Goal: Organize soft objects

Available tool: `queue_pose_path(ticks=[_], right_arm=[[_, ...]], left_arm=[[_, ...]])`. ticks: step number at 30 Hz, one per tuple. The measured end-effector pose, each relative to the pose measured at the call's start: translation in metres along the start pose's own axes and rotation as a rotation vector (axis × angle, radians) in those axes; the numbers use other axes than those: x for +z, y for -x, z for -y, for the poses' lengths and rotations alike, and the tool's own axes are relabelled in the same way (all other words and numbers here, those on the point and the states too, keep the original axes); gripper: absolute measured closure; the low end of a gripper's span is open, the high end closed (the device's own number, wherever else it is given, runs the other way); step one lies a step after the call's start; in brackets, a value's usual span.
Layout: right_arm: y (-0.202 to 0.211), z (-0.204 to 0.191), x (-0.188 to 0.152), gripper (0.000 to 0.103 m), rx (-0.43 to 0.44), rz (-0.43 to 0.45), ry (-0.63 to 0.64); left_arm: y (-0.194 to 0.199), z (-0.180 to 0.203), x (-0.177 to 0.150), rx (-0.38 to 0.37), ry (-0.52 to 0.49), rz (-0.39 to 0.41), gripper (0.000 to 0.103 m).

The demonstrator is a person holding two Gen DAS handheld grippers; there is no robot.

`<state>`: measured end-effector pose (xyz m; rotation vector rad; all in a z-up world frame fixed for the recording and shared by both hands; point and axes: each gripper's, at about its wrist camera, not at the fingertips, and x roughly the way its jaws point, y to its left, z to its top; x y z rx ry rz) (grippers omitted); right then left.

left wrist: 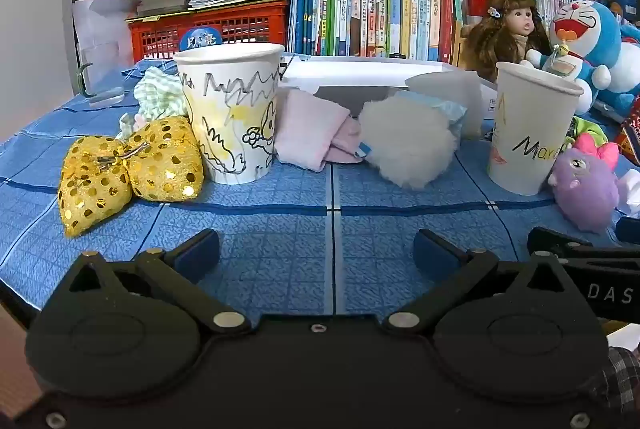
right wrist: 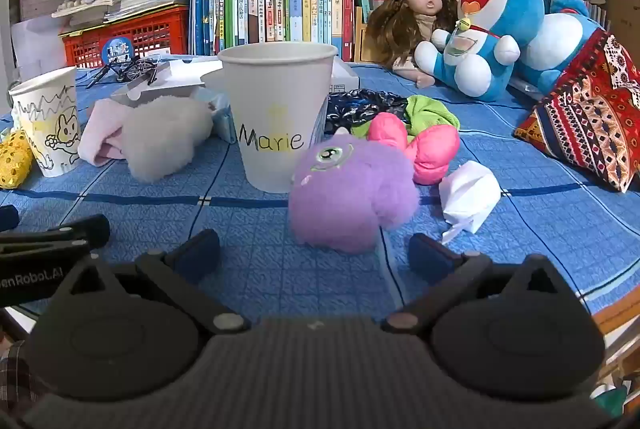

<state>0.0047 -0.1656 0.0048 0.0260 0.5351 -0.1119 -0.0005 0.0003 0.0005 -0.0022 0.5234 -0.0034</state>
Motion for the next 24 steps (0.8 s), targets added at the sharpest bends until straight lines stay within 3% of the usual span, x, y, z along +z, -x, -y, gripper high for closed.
queue_pose_path(ticks=[24], right_arm=[[0.0006, -0.0001, -0.0014, 0.0, 0.003, -0.005, 0.006]], left_arm=[[-0.0006, 0.0007, -0.0021, -0.004, -0.005, -0.014, 0.0]])
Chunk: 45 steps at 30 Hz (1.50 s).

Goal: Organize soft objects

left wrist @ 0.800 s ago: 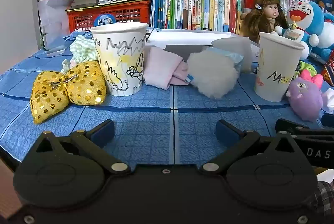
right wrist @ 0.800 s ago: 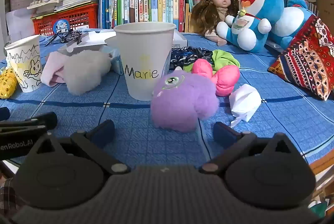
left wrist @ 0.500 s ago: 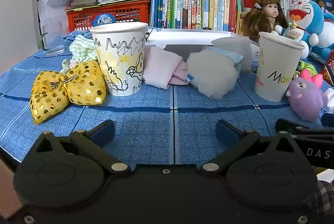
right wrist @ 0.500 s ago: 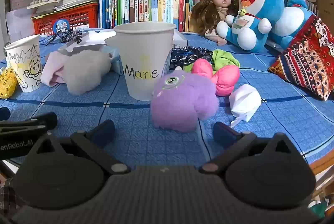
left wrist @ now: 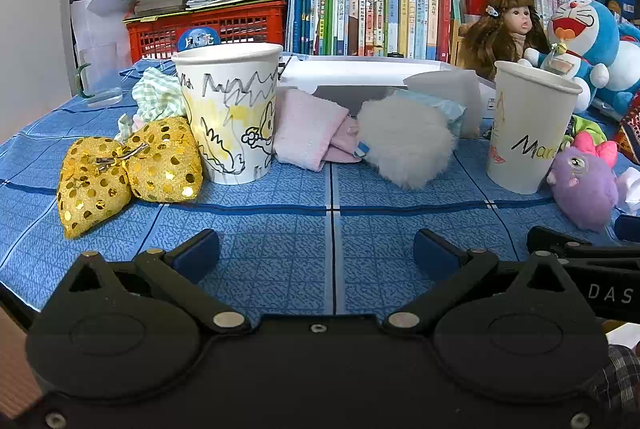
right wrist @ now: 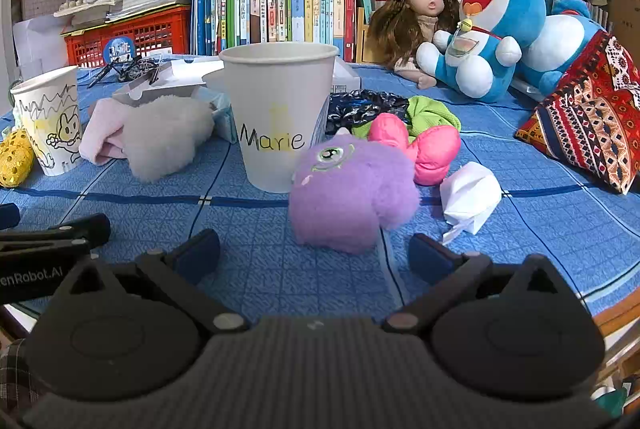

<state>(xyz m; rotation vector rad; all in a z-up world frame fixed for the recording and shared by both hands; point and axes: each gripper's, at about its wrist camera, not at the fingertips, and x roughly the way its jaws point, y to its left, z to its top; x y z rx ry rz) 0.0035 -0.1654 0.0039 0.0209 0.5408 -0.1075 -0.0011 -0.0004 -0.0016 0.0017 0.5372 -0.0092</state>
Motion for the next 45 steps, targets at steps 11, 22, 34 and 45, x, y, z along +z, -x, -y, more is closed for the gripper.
queue_pose_path(ticks=[11, 22, 34, 45], right_arm=[[0.0002, 0.001, -0.0013, 0.0, -0.003, 0.005, 0.0], [0.0009, 0.0012, -0.001, 0.0, 0.0, 0.008, 0.002], [0.0022, 0.0013, -0.0019, 0.0, 0.003, 0.012, 0.005], [0.0023, 0.0013, -0.0021, 0.0, 0.003, 0.012, 0.005]], left_arm=[[0.0001, 0.0001, 0.0004, -0.001, 0.0, -0.002, 0.0], [-0.0001, 0.0001, 0.0008, -0.001, 0.0, -0.003, 0.0], [-0.0003, -0.0003, 0.0009, -0.002, -0.001, -0.001, 0.0], [-0.0004, 0.0002, 0.0001, -0.001, -0.002, -0.002, 0.0]])
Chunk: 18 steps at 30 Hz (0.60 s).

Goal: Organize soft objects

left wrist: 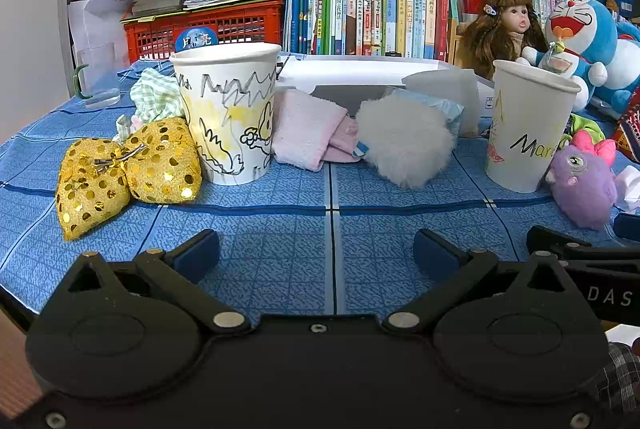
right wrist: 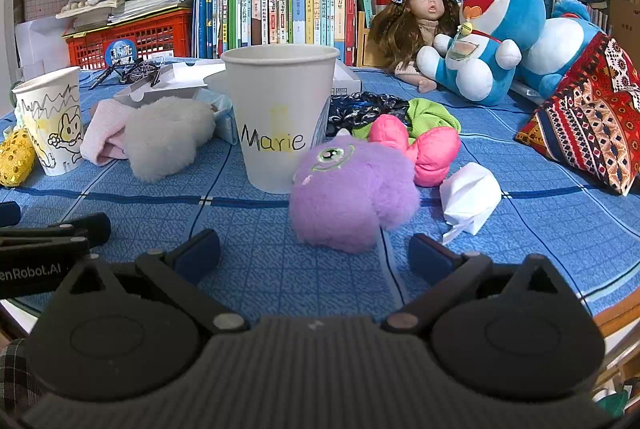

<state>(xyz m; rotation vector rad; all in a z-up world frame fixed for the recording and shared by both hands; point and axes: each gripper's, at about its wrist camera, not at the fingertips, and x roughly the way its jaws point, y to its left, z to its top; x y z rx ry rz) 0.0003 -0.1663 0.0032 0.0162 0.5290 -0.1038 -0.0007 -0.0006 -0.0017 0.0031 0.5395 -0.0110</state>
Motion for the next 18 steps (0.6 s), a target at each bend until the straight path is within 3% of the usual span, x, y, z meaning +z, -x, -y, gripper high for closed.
queue_pose_path(ticks=[18], right_arm=[[0.0002, -0.0005, -0.0005, 0.0, 0.0, 0.001, 0.0]], left_arm=[[0.0002, 0.0018, -0.0012, 0.0, -0.002, 0.001, 0.0]])
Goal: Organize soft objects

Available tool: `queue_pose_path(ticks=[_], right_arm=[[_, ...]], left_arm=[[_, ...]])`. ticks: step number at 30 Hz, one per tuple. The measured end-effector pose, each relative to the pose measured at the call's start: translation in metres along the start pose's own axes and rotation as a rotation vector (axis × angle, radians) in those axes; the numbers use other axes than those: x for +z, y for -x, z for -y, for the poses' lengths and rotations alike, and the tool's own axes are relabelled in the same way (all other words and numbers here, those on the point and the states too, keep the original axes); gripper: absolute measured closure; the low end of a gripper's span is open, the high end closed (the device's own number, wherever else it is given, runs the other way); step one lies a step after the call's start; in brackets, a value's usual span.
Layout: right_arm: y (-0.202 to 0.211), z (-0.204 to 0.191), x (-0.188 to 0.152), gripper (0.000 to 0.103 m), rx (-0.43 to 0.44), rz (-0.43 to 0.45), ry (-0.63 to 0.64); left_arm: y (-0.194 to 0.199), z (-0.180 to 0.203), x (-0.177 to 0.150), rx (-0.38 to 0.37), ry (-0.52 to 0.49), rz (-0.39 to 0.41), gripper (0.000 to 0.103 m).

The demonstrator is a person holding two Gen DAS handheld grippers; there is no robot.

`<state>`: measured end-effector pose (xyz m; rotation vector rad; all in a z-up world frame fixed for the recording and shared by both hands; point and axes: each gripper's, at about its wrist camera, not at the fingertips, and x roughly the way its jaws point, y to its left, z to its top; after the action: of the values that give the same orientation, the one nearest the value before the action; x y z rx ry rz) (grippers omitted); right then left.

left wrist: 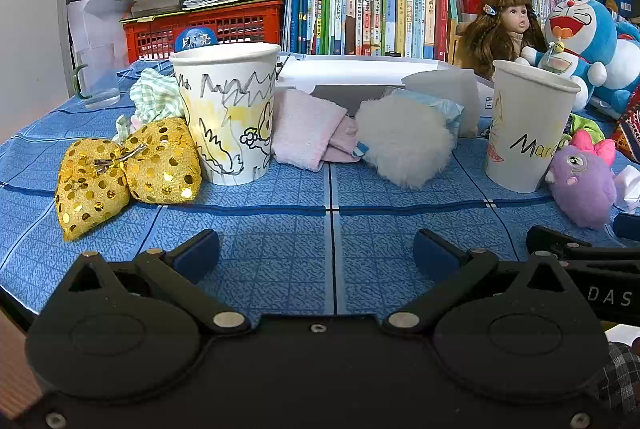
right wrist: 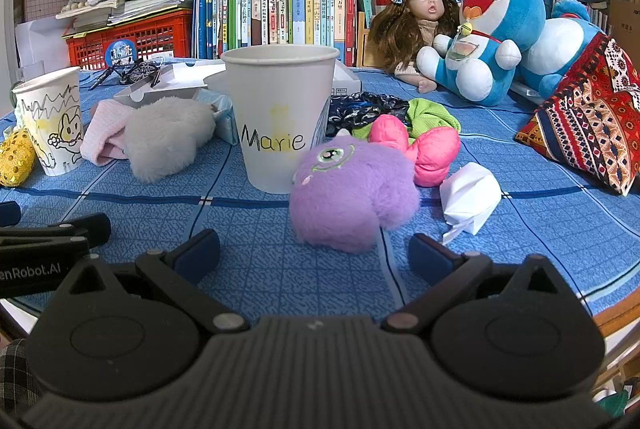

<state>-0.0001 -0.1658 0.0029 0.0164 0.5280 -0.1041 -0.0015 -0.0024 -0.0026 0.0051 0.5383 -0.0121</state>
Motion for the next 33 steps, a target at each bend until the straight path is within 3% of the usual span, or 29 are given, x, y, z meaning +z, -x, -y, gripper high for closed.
queue_pose_path(ticks=[33], right_arm=[[-0.0008, -0.0015, 0.0043, 0.0, 0.01, -0.031, 0.012]], left_arm=[[0.0002, -0.0033, 0.0047, -0.028, -0.013, -0.028, 0.0]])
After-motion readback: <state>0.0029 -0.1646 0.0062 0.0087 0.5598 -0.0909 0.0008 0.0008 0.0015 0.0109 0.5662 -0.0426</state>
